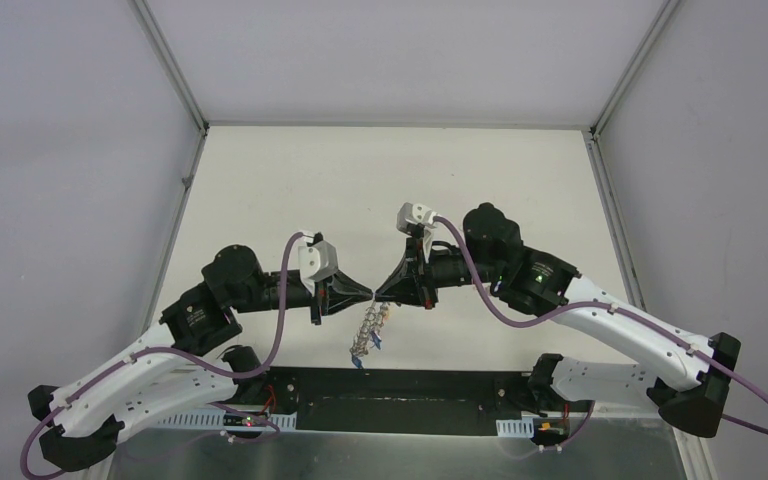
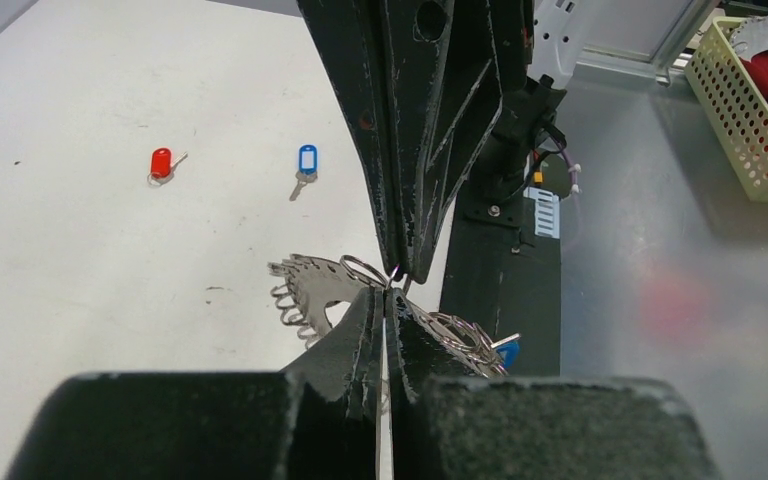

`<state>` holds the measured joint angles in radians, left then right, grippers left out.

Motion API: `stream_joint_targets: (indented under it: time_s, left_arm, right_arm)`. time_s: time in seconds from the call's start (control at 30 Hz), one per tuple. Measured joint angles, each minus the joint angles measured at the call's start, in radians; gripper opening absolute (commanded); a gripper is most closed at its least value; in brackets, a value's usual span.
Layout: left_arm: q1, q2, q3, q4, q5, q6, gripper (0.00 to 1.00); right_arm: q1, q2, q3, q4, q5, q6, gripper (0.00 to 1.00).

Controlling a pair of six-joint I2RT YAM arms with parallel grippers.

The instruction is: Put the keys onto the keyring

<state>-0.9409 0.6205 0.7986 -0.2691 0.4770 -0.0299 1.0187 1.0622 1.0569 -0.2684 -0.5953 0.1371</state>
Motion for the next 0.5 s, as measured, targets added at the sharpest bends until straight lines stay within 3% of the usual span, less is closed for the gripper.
stream_joint_targets:
  time_s: [0.07,0.1,0.23,0.33,0.4,0.5]
  left_arm:
    - [0.000,0.000,0.000,0.000,0.001,0.000,0.00]
    - [0.000,0.000,0.000,0.000,0.000,0.000,0.00]
    - [0.000,-0.002,0.000,-0.004,-0.002,-0.007,0.00]
    - [0.000,-0.010,-0.001,-0.028,-0.024,-0.023,0.00]
    - [0.000,-0.026,-0.009,-0.039,-0.055,-0.043,0.00]
    - [0.000,-0.055,-0.023,-0.048,-0.108,-0.083,0.00]
  right_arm:
    - [0.000,0.001,0.000,-0.001,0.000,0.000,0.00]
    - [0.000,0.001,0.000,-0.001,0.000,0.000,0.08]
    - [0.000,0.001,0.000,0.003,0.012,0.012,0.66]
    - [0.000,-0.002,0.000,0.023,0.033,0.030,0.90]
    - [-0.003,-0.010,-0.001,0.043,0.058,0.052,0.99]
    - [-0.020,-0.031,-0.002,0.058,0.108,0.097,1.00]
